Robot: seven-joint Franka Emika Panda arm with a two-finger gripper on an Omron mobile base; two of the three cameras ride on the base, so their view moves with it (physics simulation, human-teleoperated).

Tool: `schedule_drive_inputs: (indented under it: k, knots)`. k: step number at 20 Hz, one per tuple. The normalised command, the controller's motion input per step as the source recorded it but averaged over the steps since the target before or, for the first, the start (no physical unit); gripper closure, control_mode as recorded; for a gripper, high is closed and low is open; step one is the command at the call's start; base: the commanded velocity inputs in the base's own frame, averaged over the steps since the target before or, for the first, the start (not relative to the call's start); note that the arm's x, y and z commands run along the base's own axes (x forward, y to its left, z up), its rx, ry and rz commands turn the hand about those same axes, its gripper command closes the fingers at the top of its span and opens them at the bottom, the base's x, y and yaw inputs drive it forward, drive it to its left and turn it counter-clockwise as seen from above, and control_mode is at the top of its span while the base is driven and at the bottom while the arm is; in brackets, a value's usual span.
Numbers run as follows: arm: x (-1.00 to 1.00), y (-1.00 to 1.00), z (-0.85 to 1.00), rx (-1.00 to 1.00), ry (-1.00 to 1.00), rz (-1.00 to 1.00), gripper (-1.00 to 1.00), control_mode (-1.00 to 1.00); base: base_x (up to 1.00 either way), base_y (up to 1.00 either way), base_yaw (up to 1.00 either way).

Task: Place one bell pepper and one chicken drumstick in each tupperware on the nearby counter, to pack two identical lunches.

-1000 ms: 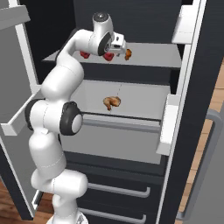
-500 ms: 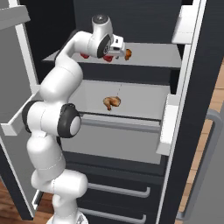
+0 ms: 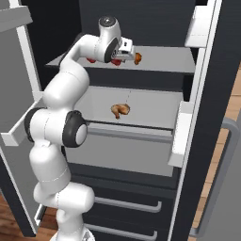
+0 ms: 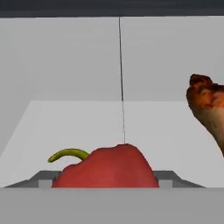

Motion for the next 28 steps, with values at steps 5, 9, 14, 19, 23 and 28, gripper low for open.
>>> schedule_drive_inputs:
  k: [5,9,14,19,23,28]
  knots:
    - [-0.48,0.01,-0.2,0.0,-0.08,0.01,1.0,-1.0,0.0,0.0,0.0]
    - [-1.0,0.06,-0.12,0.0,-0.25,0.07,1.0,-1.0,0.0,0.0,0.0]
    - [-1.0,0.15,0.0,0.0,-0.28,0.03,1.0,-1.0,0.0,0.0,0.0]
    - [-1.0,0.28,0.0,-0.06,-0.11,0.03,1.0,-1.0,0.0,0.0,0.0]
    - [-1.0,0.0,0.0,-0.03,0.0,0.0,1.0,-1.0,0.0,0.0,0.0]
    - [-0.96,-0.04,0.0,-0.01,0.0,0.01,1.0,-1.0,0.0,0.0,0.0]
